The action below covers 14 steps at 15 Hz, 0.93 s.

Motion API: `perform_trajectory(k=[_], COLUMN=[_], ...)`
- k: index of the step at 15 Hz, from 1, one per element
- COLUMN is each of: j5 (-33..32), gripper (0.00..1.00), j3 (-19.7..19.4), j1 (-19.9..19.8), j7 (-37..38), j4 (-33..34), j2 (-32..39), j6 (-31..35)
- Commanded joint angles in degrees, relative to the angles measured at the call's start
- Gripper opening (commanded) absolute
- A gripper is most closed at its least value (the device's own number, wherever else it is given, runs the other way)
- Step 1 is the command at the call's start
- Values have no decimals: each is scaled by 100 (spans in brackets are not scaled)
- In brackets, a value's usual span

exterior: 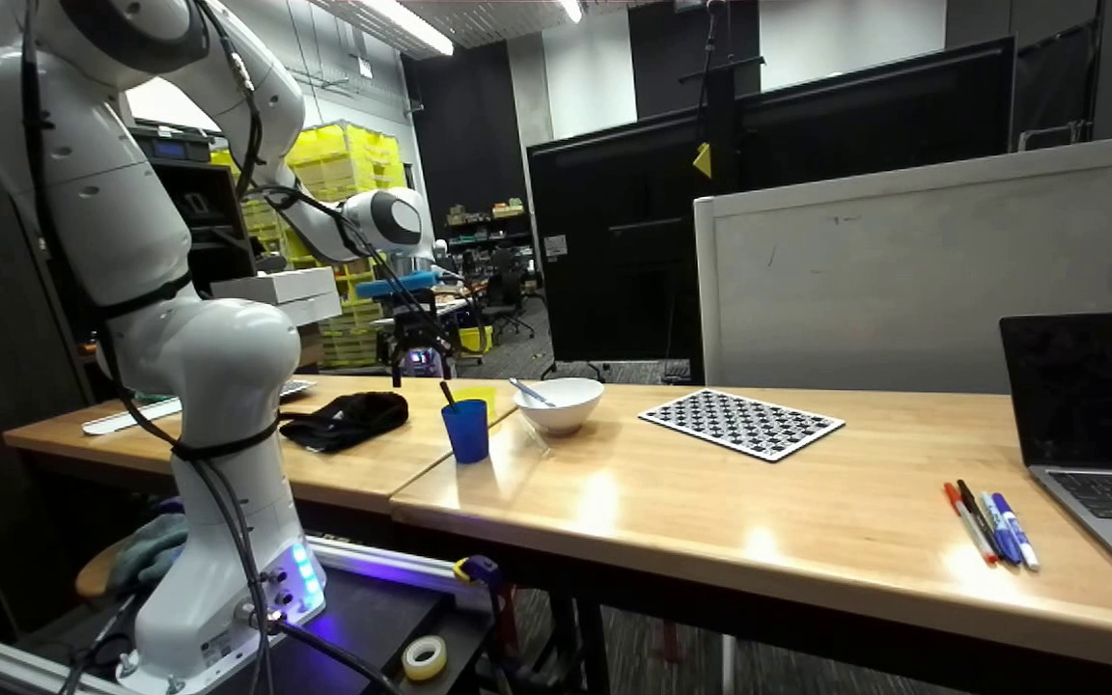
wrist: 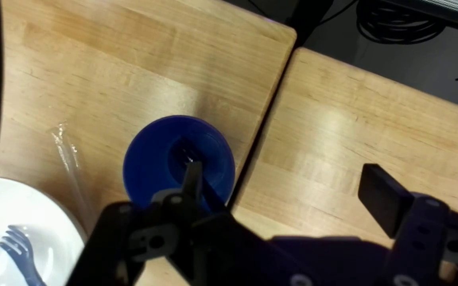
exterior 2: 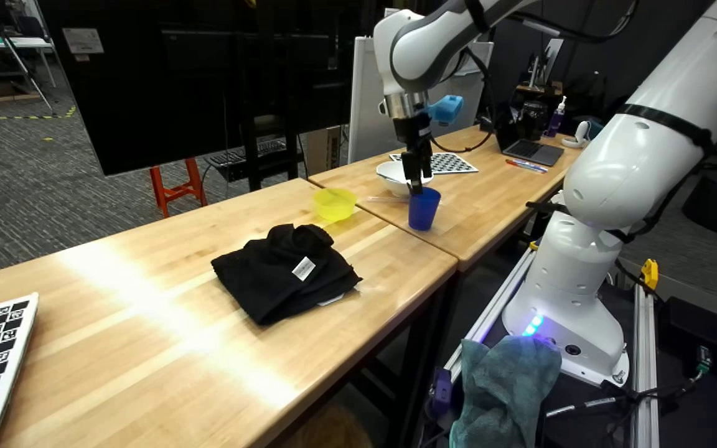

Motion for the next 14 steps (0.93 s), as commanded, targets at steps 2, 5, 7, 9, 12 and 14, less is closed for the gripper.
perform_trajectory(k=[2,5,7,9,12,14], j5=[129,74,52,42,29,16], gripper=[100,100,100,100,100,100], j3=[-36,-30,-36,-44,-74,-90], j1=[39,38,35,35,27,19], j7=[-2,-74,-142,-218,-402,-535], j4=[-289,-311,-274,-250,-220,-187], j2=[-44,25,101,175,314,424], j6=[430,602,688,798,1008,1109])
